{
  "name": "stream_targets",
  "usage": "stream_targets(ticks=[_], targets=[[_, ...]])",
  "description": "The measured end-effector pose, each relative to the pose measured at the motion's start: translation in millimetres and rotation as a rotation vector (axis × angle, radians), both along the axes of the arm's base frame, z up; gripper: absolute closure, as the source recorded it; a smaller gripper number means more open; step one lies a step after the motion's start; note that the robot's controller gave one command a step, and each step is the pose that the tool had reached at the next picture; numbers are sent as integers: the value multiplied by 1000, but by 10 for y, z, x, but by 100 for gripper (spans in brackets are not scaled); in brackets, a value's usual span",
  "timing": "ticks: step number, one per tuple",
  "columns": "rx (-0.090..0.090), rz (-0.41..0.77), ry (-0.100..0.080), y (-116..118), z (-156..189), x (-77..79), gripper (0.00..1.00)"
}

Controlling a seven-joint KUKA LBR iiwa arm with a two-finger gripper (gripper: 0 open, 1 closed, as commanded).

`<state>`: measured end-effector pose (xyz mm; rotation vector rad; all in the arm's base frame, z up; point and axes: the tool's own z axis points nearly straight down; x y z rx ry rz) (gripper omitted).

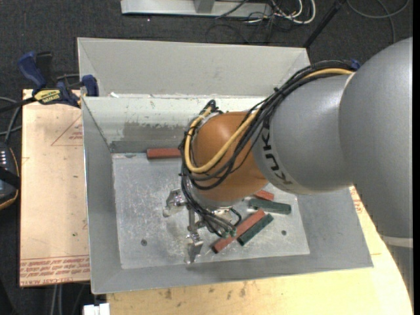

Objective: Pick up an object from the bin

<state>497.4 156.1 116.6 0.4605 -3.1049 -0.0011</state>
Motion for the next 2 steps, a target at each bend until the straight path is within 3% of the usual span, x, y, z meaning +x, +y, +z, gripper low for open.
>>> stream_targets(ticks=[1,2], targets=[[1,233,-3,-755,-77,27,0],[-4,263,-24,-861,-405,-31,0]])
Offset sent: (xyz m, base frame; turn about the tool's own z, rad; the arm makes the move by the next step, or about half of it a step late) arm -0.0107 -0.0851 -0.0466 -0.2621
